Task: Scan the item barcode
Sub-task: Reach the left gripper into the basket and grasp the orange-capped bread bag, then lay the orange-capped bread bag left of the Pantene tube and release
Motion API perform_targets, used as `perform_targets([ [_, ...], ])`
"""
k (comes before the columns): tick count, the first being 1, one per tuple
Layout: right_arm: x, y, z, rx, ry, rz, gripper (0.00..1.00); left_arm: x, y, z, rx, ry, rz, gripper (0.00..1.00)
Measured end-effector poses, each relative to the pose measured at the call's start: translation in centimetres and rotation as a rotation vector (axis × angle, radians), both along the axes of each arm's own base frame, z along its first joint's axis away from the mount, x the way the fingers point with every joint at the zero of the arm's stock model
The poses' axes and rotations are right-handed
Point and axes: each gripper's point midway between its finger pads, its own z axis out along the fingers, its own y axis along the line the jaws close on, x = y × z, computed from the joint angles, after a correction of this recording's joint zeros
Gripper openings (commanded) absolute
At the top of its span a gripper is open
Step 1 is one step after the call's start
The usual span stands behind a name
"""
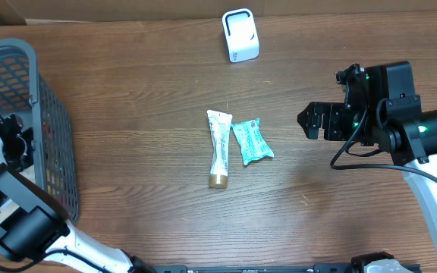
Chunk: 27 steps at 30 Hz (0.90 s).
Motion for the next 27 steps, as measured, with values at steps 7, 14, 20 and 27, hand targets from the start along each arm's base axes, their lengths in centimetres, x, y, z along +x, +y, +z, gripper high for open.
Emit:
perform_targets([
  [7,0.0,0.0,0.0,0.0,0.0,0.0,1.0,3.5,2.8,10.8,0.106,-0.156,0.018,0.04],
  [14,0.0,0.0,0.0,0.0,-0.001,0.0,1.0,5.4,1.7,21.7,0.151,-0.39,0.012,0.04],
  [20,0.0,0.0,0.0,0.0,-0.001,0.0,1.0,6.7,-1.6,31.3,0.167,-0.681,-0.093,0.04],
  [27,0.0,0.0,0.0,0.0,-0.001,0.0,1.0,3.8,-10.7,42.2,0.246,-0.941,-0.271,0.04],
])
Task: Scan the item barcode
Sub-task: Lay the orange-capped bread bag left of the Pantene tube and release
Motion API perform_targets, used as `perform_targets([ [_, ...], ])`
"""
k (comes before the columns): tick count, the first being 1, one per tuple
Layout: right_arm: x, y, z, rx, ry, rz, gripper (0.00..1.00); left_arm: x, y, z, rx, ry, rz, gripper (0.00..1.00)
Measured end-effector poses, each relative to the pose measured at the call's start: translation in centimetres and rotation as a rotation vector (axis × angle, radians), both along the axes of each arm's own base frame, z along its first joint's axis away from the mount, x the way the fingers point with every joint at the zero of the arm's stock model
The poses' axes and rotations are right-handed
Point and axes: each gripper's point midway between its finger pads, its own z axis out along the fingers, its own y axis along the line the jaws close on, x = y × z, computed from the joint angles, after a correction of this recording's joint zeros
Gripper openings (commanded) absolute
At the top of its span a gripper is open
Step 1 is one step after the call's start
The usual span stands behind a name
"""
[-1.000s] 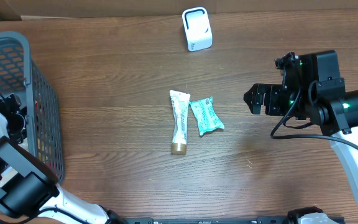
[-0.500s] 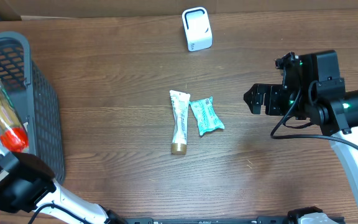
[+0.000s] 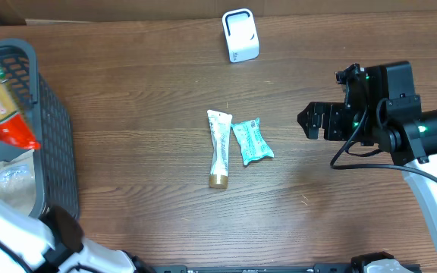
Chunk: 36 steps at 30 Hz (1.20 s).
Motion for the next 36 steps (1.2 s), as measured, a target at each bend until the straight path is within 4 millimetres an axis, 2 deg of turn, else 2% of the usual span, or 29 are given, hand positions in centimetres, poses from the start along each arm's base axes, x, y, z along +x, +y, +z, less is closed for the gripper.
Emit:
perform_targets([
  [3,0.0,0.0,0.0,0.001,-0.001,0.0,1.0,-1.5,-7.1,2.2,0.014,-0.037,-0.146,0.04],
  [6,0.0,0.0,0.0,0.001,-0.001,0.0,1.0,-2.4,-14.3,1.5,-0.036,0.009,-0.34,0.04],
  [8,0.0,0.0,0.0,0.001,0.0,0.0,1.0,-2.5,-18.1,-0.6,-0.093,0.106,-0.448,0.04],
  [10,0.0,0.0,0.0,0.0,0.0,0.0,1.0,-1.3,-20.3,-2.8,-0.124,0.192,-0.495,0.04],
  [12,0.0,0.0,0.0,0.001,-0.001,0.0,1.0,0.5,-22.1,-6.3,-0.141,0.321,-0.508,0.04],
  [16,0.0,0.0,0.0,0.0,0.001,0.0,1.0,3.9,-25.1,-15.7,-0.126,0.63,-0.472,0.04],
  [17,0.0,0.0,0.0,0.001,0.001,0.0,1.0,4.7,-26.0,-19.7,-0.104,0.747,-0.437,0.05],
  [20,0.0,0.0,0.0,0.0,0.001,0.0,1.0,5.4,-27.5,-25.6,-0.065,0.883,-0.379,0.04],
  [25,0.3,0.1,0.0,0.001,-0.004,0.0,1.0,4.7,-29.2,-32.5,-0.053,1.0,-0.308,0.04],
  [27,0.4,0.1,-0.3,0.0,0.004,0.0,1.0,5.2,-29.7,-35.3,-0.067,0.992,-0.281,0.04],
  [30,0.7,0.1,-1.1,-0.005,0.03,0.0,1.0,5.7,-30.1,-39.5,-0.102,0.976,-0.233,0.04],
  [33,1.0,0.2,-1.9,-0.01,0.055,0.0,1.0,4.7,-29.8,-42.9,-0.129,1.003,-0.188,0.04],
  [34,1.0,0.2,-2.1,-0.011,0.063,0.0,1.0,4.3,-29.7,-43.8,-0.132,1.014,-0.179,0.08],
  [35,1.1,0.2,-2.3,-0.013,0.071,0.0,1.0,3.8,-29.6,-44.5,-0.134,1.026,-0.172,0.17],
  [36,1.1,0.2,-2.5,-0.014,0.078,0.0,1.0,3.5,-29.4,-45.0,-0.137,1.036,-0.163,0.34],
])
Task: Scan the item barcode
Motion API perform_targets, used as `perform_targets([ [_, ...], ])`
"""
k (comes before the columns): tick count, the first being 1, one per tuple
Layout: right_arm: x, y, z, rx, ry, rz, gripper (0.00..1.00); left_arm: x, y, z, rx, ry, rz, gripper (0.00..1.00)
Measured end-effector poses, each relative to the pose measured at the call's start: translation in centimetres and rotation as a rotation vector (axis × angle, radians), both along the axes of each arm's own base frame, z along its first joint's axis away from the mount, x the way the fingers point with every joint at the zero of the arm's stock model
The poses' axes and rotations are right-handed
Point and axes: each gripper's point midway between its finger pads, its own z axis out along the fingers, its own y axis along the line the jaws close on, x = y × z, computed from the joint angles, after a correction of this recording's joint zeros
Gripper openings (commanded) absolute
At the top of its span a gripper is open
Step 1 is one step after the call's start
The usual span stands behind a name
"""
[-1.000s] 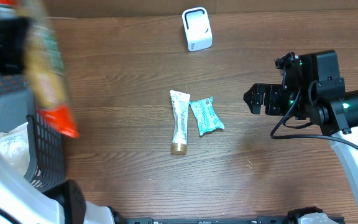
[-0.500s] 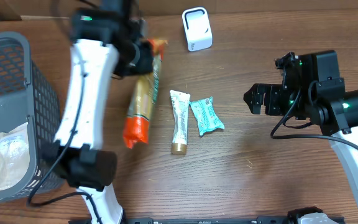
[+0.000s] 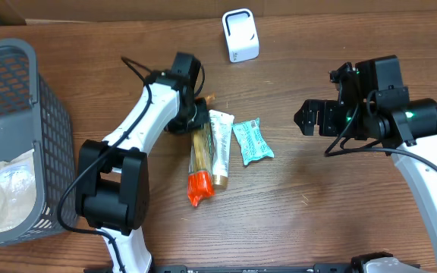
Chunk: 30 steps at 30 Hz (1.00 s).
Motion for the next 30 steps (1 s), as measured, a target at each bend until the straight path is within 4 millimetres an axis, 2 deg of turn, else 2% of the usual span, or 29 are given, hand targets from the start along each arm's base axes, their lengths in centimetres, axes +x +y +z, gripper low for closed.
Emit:
perform_targets([
  [1,0.0,0.0,-0.1,-0.001,0.005,0.0,1.0,-0.4,0.1,-0.4,0.002,0.012,0.009,0.54],
  [2,0.1,0.0,-0.3,-0.002,0.01,0.0,1.0,-0.6,0.1,-0.6,0.002,0.019,0.011,0.68],
  [4,0.2,0.0,-0.5,-0.003,0.016,0.0,1.0,-0.2,-0.1,-0.4,-0.008,0.005,0.007,0.84],
  [7,0.2,0.0,-0.7,-0.004,0.023,0.0,1.0,-0.2,-0.2,0.0,-0.017,0.007,-0.005,0.89],
  [10,0.2,0.0,-0.7,-0.004,0.023,0.0,1.0,-0.1,-0.1,1.9,-0.017,0.022,-0.03,0.9],
  [14,0.2,0.0,-0.7,-0.004,0.022,0.0,1.0,2.3,0.4,8.1,-0.02,-0.048,-0.036,0.92],
  [16,0.2,0.0,-0.7,-0.004,0.023,0.0,1.0,3.6,1.5,12.6,-0.017,-0.122,-0.018,0.95],
  [19,0.2,0.0,-0.7,-0.005,0.024,0.0,1.0,4.4,4.6,19.7,-0.002,-0.255,0.038,1.0],
  [20,0.2,0.0,-0.7,-0.005,0.025,0.0,1.0,4.1,6.2,22.0,0.009,-0.299,0.068,1.0],
  [23,0.2,0.0,-0.7,-0.004,0.025,0.0,1.0,2.1,11.1,27.1,0.053,-0.386,0.177,1.0],
  [26,0.2,0.0,-0.7,-0.004,0.026,0.0,1.0,-0.9,16.2,29.5,0.108,-0.408,0.303,0.99],
  [30,0.2,0.1,-0.7,-0.003,0.026,0.001,1.0,-5.2,23.1,29.7,0.177,-0.345,0.483,1.0],
])
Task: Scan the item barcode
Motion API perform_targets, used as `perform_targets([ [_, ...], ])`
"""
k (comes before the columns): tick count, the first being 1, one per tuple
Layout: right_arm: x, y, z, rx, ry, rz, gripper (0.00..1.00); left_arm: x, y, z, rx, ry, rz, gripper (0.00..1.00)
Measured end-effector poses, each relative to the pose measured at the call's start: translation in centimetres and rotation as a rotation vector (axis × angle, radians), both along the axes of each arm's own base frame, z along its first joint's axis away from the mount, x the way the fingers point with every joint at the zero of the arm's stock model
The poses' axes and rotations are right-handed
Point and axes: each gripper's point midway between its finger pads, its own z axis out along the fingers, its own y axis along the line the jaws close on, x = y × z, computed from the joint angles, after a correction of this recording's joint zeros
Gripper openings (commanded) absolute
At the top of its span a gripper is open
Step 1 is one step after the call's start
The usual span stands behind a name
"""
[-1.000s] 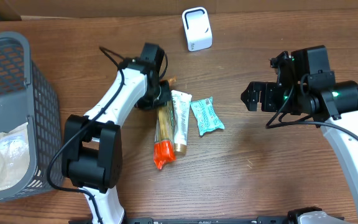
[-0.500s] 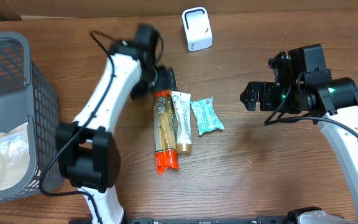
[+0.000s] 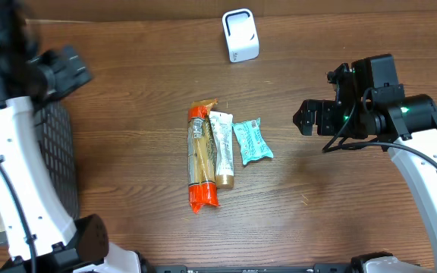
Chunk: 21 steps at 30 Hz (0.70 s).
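Three items lie side by side at the table's middle: a long brown packet with orange ends point(image 3: 202, 157), a white tube point(image 3: 220, 148) and a small teal packet point(image 3: 251, 140). The white barcode scanner point(image 3: 240, 36) stands at the far edge. My left gripper point(image 3: 73, 67) hangs blurred at the upper left over the basket, fingers apart and holding nothing. My right gripper point(image 3: 300, 121) hovers open to the right of the teal packet, apart from it.
A grey mesh basket point(image 3: 61, 163) stands at the left edge, mostly covered by my left arm. A cardboard wall runs along the far side behind the scanner.
The left gripper was at the top end of the brown packet beside the tube. It has let go and now sits at the upper left over the basket. The packet lies free.
At first only the tube and teal packet lay on the table, with my left arm down by the basket. Then the brown packet was in the air over the basket. Then it lay beside the tube under my left gripper, and now it lies there alone.
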Motion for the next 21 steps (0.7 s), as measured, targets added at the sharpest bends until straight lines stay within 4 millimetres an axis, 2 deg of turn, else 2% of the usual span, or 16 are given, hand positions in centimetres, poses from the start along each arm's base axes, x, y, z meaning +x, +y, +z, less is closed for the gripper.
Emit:
perform_targets([
  [3,0.0,0.0,0.0,0.001,0.0,0.001,1.0,-2.3,5.2,0.0,0.012,0.009,0.141,1.0],
  [6,0.0,0.0,0.0,0.001,0.0,0.001,1.0,-4.8,9.2,0.0,0.014,0.01,0.269,0.97],
  [8,0.0,0.0,0.0,0.001,0.001,0.001,1.0,-6.2,11.1,0.0,0.019,0.01,0.329,0.96],
  [11,0.0,0.0,0.0,0.001,0.001,0.001,1.0,-7.7,12.7,-0.1,0.018,0.018,0.402,0.96],
  [14,0.0,0.0,0.0,0.002,0.001,0.001,1.0,-8.7,13.3,-0.9,0.016,0.052,0.453,0.97],
  [17,-0.1,0.1,0.0,0.003,0.002,0.002,1.0,-9.3,13.4,-2.8,0.0,0.111,0.482,0.98],
  [21,-0.2,0.1,0.0,0.006,0.01,0.004,1.0,-8.6,14.8,-5.7,0.011,0.147,0.495,0.98],
])
